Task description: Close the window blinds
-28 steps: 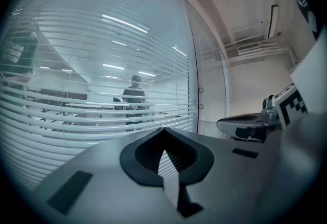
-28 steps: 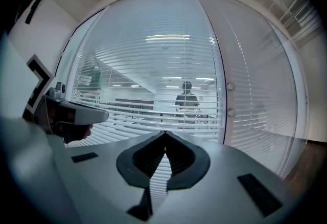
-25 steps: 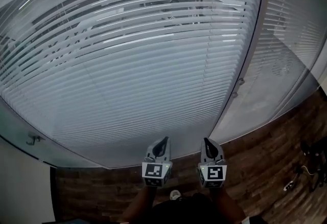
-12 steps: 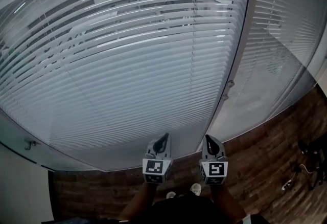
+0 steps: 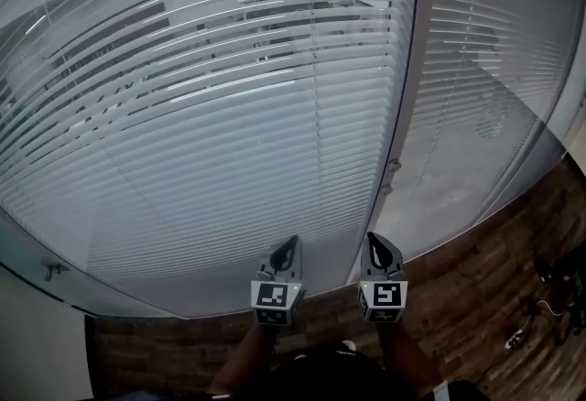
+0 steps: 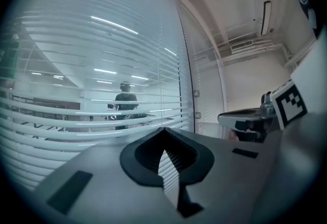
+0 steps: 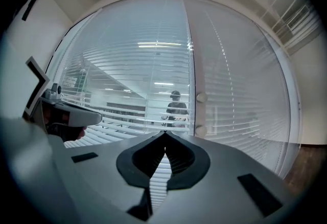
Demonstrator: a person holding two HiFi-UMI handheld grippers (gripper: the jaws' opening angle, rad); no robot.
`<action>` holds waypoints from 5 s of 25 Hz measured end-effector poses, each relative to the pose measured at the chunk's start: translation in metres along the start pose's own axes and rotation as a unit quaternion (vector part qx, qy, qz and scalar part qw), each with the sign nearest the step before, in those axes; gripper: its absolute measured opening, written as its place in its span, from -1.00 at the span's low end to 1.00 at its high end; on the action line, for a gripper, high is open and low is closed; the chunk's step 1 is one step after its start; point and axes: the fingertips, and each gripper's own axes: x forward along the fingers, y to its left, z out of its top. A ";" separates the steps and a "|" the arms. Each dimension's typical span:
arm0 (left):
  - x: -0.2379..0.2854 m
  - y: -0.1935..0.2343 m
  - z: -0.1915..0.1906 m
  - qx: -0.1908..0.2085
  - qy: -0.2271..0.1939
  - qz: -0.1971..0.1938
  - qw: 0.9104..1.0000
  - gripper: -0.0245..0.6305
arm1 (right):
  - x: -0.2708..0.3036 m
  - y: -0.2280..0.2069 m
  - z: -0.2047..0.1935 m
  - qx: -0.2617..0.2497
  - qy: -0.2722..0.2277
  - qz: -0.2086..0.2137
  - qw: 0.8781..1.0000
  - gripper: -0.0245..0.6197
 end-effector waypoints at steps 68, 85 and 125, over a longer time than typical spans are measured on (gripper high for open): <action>0.027 -0.033 -0.015 0.006 0.018 -0.017 1.000 -0.94 | 0.094 -0.109 0.076 0.003 -0.049 -0.023 0.999 -0.54; 0.022 -0.031 -0.011 0.008 0.008 -0.014 1.000 -0.94 | 0.092 -0.101 0.084 -0.224 -0.013 0.003 0.975 -0.55; 0.007 -0.007 -0.008 -0.011 0.004 0.024 1.000 -0.94 | 0.088 -0.099 0.079 -0.127 0.009 0.026 0.992 -0.54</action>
